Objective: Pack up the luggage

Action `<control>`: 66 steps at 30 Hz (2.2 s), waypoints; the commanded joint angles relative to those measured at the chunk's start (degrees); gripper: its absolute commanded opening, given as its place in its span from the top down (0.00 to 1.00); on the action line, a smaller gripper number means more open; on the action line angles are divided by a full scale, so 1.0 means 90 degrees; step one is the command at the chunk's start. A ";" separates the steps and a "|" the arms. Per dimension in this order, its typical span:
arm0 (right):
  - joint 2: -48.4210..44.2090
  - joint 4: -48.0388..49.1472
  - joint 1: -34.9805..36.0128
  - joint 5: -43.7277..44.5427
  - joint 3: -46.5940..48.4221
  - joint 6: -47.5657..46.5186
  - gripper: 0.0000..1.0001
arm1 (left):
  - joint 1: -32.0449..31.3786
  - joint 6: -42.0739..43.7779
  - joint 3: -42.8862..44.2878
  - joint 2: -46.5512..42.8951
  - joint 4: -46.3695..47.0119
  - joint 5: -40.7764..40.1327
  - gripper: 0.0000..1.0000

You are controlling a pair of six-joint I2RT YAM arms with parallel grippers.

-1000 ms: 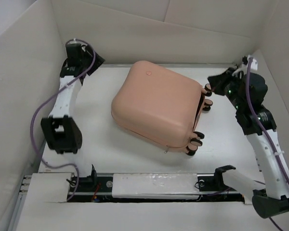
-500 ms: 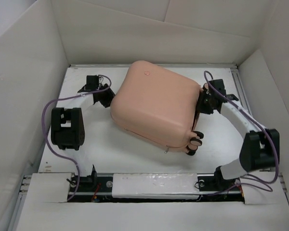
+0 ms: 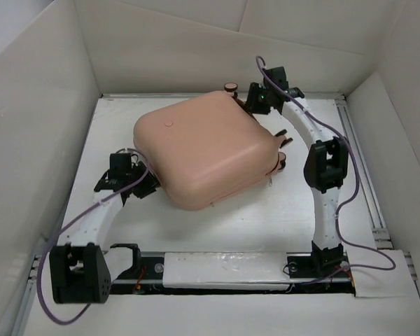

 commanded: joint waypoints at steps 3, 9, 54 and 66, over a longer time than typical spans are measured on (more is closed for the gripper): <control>-0.0205 -0.0233 0.0227 -0.1472 0.2392 0.0382 0.44 | -0.0594 -0.0406 -0.0123 -0.0881 -0.0786 0.1313 0.69; -0.2252 -0.0088 -0.0292 -0.2047 0.1032 -0.0155 0.42 | -0.0673 -0.0210 -0.0007 -0.1008 -0.0925 0.1244 0.72; -0.5566 0.9255 0.6396 0.3916 -1.0605 0.0412 0.47 | -0.0360 -0.1665 -0.3052 -0.1116 0.4963 0.0549 0.63; -0.5839 0.8184 0.6592 0.4886 -1.0261 0.0274 0.48 | -0.0360 -0.1547 -0.3258 -0.0413 0.5960 0.0794 0.91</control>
